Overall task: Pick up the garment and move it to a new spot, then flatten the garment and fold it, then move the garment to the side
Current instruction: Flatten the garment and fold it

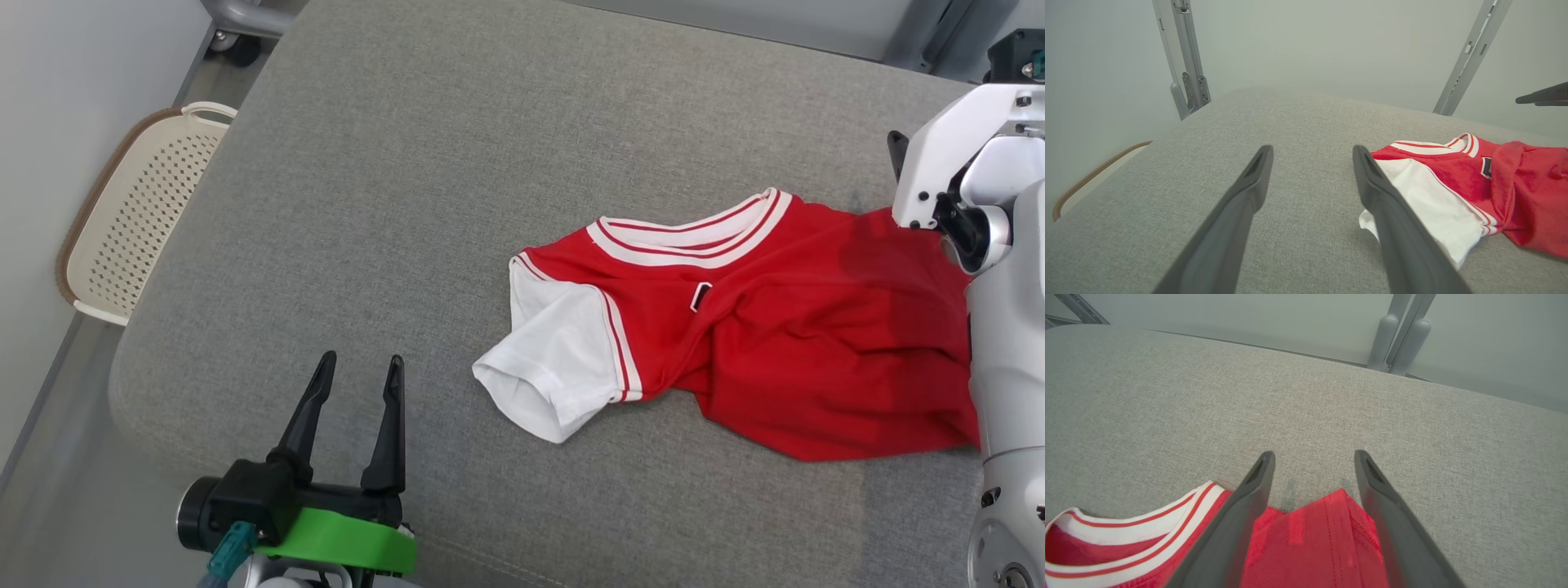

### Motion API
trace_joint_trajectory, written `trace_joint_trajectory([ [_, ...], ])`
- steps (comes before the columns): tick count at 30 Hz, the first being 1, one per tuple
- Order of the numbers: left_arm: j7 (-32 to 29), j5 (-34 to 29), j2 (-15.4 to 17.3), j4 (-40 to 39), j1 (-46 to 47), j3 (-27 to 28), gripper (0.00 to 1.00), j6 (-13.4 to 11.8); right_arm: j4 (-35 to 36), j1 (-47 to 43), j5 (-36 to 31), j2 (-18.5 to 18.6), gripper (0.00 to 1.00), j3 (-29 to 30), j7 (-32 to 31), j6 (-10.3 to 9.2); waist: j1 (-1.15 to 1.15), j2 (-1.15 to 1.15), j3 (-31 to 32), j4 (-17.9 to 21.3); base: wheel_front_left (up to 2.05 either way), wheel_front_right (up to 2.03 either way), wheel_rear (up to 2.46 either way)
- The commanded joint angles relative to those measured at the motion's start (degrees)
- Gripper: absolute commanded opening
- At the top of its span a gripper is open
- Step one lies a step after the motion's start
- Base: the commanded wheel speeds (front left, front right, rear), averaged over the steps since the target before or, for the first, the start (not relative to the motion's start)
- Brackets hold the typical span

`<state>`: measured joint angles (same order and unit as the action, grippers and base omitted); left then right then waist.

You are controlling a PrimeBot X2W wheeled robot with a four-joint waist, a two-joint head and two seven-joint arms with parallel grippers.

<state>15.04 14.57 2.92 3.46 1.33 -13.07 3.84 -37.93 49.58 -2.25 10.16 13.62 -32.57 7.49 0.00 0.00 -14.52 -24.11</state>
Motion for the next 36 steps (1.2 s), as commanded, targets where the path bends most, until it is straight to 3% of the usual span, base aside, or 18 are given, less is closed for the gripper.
trace_joint_trajectory([
  [1,0.16,-0.03,-0.01,-0.41,0.11,0.25,1.00,-0.51,-0.45,-0.88,-0.14,0.55,1.00,-0.39,0.96,-0.01,0.00,0.00,0.85,0.11,0.00,0.00,0.00],
  [11,0.16,-1.99,0.00,0.09,-2.31,2.44,1.00,0.14,3.63,-6.15,4.78,0.78,1.00,-5.75,3.16,-0.01,0.00,0.00,4.75,4.19,0.00,0.00,0.00],
  [20,0.16,-2.36,0.02,1.84,-3.93,2.17,1.00,0.79,17.39,-16.94,8.32,0.70,1.00,-7.97,6.90,-0.01,0.00,0.00,8.36,6.70,0.00,0.00,0.00],
  [29,0.16,-2.82,0.23,2.72,-6.33,4.03,1.00,0.71,33.71,-33.64,6.15,-3.73,1.00,-4.73,17.95,-0.02,0.00,0.00,11.17,8.62,0.00,0.00,0.00],
  [36,0.16,-2.55,0.63,3.65,-7.02,5.42,1.00,0.53,38.46,-43.05,4.98,-6.39,1.00,-4.15,27.62,-0.04,0.00,0.00,11.89,10.80,0.00,0.00,0.00],
])
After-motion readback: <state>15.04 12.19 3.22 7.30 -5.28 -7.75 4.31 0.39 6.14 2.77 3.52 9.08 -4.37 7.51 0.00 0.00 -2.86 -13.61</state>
